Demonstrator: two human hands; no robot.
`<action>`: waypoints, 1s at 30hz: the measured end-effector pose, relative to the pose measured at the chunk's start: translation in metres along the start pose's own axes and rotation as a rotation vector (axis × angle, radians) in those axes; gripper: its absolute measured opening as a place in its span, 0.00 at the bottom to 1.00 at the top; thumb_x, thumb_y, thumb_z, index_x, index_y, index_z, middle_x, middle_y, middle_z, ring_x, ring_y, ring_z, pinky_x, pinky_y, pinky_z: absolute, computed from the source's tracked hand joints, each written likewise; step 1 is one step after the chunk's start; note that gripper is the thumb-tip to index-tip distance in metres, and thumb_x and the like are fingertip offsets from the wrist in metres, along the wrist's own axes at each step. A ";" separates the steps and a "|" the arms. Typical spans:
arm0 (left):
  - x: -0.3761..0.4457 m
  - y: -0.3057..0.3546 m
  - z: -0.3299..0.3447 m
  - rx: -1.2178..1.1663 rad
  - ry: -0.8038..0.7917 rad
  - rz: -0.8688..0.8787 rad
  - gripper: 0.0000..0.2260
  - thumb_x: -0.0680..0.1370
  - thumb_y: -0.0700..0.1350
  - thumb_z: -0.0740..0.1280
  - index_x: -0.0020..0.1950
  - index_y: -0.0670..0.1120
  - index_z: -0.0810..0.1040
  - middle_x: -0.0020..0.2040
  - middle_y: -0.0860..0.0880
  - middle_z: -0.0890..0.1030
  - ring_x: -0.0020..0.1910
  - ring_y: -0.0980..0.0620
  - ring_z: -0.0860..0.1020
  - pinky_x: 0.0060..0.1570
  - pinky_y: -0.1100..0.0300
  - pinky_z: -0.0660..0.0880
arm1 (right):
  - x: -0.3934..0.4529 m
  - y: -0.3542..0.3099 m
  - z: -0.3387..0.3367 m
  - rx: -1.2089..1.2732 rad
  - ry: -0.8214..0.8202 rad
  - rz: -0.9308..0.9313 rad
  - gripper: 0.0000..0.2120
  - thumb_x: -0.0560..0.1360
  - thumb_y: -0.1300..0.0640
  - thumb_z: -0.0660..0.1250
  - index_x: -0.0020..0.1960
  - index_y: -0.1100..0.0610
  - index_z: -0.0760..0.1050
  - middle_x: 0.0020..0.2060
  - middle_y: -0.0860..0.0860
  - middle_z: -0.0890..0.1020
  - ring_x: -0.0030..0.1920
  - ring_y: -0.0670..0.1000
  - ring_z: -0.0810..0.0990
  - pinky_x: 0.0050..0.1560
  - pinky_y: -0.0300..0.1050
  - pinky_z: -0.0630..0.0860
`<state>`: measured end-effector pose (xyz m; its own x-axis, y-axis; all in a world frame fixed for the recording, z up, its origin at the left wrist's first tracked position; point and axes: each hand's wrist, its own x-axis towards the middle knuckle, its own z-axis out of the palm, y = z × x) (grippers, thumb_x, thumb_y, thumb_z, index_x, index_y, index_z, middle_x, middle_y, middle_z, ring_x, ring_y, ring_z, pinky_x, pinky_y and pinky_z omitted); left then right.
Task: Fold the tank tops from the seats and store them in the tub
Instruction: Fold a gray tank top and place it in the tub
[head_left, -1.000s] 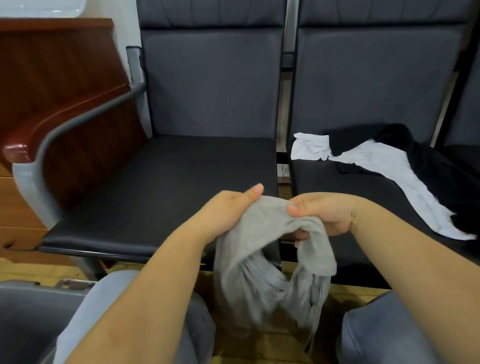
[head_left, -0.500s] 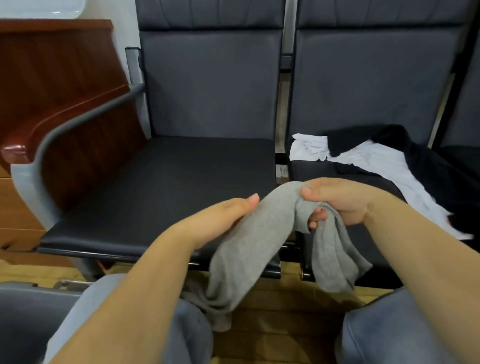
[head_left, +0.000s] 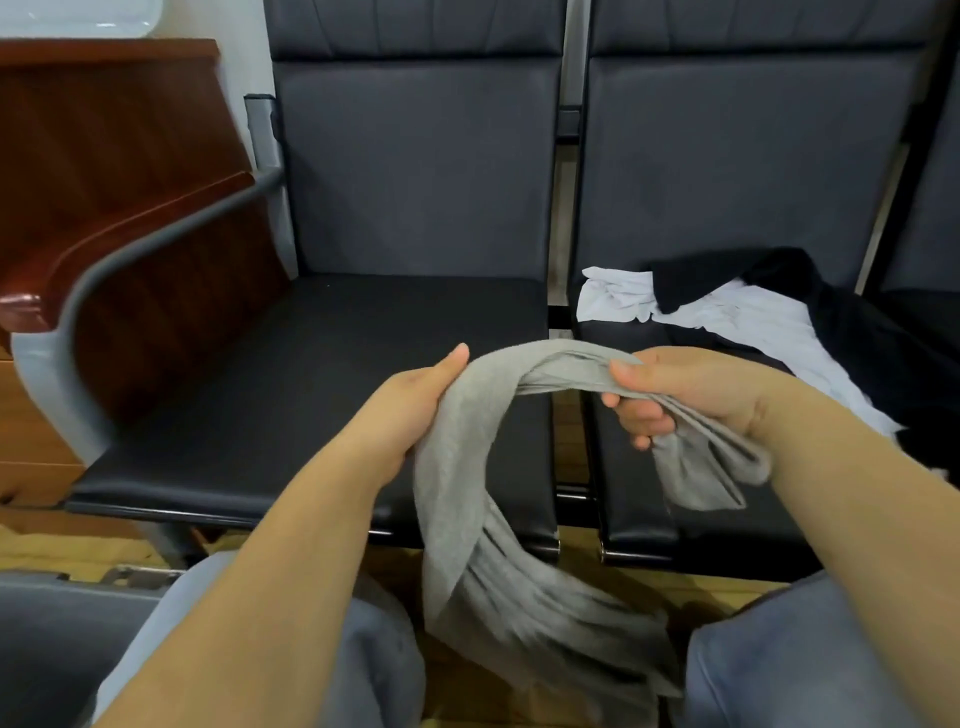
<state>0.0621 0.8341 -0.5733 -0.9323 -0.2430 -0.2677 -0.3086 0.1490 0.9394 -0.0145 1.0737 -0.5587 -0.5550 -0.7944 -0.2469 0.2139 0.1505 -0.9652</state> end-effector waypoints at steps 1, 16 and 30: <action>-0.001 -0.004 0.006 0.048 0.009 0.065 0.17 0.76 0.63 0.62 0.47 0.52 0.82 0.45 0.55 0.84 0.49 0.55 0.80 0.52 0.57 0.74 | 0.001 -0.001 0.002 0.022 -0.013 -0.029 0.24 0.53 0.37 0.81 0.35 0.55 0.79 0.23 0.47 0.69 0.23 0.43 0.67 0.31 0.38 0.74; -0.009 -0.022 0.044 0.230 -0.108 0.443 0.10 0.73 0.50 0.73 0.48 0.47 0.77 0.43 0.49 0.82 0.42 0.51 0.80 0.47 0.54 0.80 | 0.008 -0.002 0.030 0.149 0.067 -0.009 0.16 0.70 0.45 0.63 0.39 0.58 0.78 0.26 0.50 0.73 0.24 0.44 0.71 0.28 0.38 0.76; -0.008 -0.017 0.034 -0.503 -0.523 -0.028 0.20 0.76 0.49 0.62 0.66 0.41 0.74 0.60 0.43 0.81 0.59 0.47 0.79 0.59 0.53 0.76 | 0.009 0.001 0.007 0.514 0.487 0.019 0.31 0.75 0.36 0.59 0.58 0.63 0.76 0.52 0.58 0.84 0.51 0.55 0.84 0.49 0.50 0.82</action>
<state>0.0681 0.8657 -0.5942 -0.9321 0.2691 -0.2425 -0.3275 -0.3401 0.8815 -0.0139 1.0624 -0.5617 -0.8183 -0.4223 -0.3899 0.5128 -0.2300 -0.8271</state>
